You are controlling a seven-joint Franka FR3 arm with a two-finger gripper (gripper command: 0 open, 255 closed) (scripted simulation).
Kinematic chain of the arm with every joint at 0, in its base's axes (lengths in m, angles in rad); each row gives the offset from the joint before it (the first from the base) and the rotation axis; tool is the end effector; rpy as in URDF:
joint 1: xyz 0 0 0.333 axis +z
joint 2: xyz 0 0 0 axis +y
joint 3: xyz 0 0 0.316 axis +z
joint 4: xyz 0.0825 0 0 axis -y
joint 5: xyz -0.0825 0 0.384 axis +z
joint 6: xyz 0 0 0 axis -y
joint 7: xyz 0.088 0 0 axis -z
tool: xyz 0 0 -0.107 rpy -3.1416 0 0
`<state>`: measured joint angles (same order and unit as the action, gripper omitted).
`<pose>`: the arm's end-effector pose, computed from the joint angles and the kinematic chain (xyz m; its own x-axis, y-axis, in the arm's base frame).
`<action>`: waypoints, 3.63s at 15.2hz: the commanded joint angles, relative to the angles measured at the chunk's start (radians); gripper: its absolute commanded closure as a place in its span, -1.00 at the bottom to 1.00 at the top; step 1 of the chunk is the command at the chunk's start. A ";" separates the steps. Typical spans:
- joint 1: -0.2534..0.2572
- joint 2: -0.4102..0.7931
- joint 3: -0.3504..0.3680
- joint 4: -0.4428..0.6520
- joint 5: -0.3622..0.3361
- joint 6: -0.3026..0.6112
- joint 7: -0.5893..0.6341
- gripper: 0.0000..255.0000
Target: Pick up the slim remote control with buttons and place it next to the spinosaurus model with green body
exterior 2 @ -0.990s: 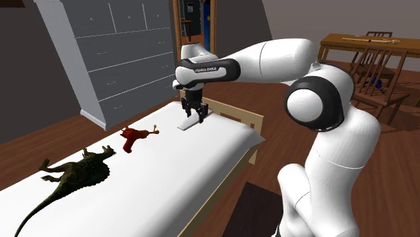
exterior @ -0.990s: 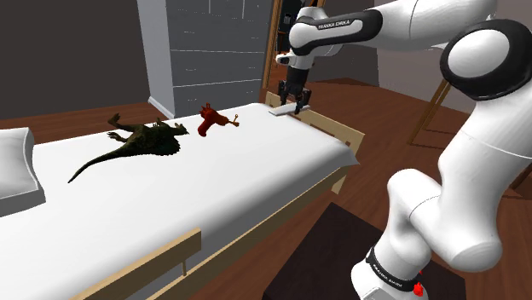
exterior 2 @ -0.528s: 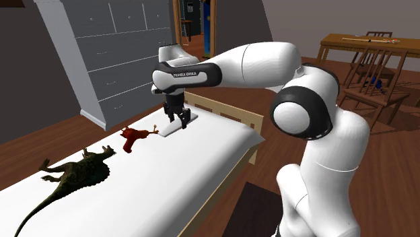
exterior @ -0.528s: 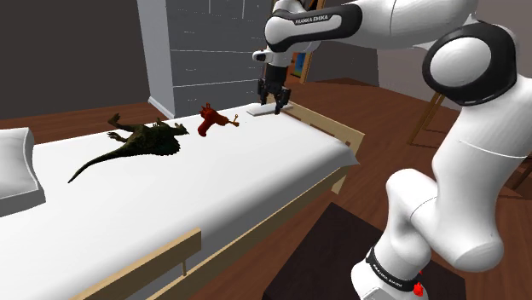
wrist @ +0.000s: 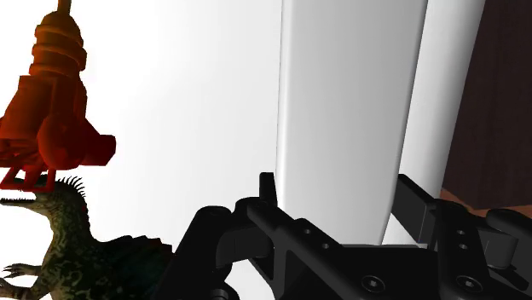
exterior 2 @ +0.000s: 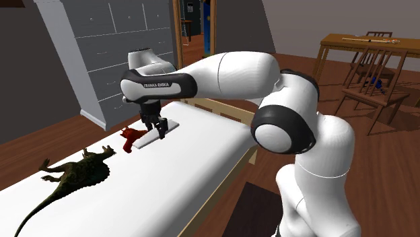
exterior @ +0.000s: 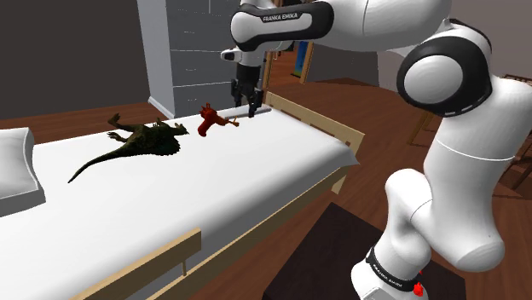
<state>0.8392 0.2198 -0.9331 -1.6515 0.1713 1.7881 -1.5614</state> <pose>0.6069 -0.0011 0.5239 0.1273 0.9918 -0.0085 0.9918 -0.1272 0.0078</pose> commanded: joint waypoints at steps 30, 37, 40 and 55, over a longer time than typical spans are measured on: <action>-0.007 0.212 0.101 -0.081 0.169 0.228 0.018 1.00; -0.021 0.253 0.125 -0.124 0.207 0.302 -0.005 1.00; -0.032 0.279 0.141 -0.143 0.230 0.340 -0.019 1.00; -0.024 0.262 0.130 -0.132 0.215 0.316 -0.010 -1.00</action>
<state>0.8115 0.4898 -0.7976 -1.7888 0.3937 2.1161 -1.5757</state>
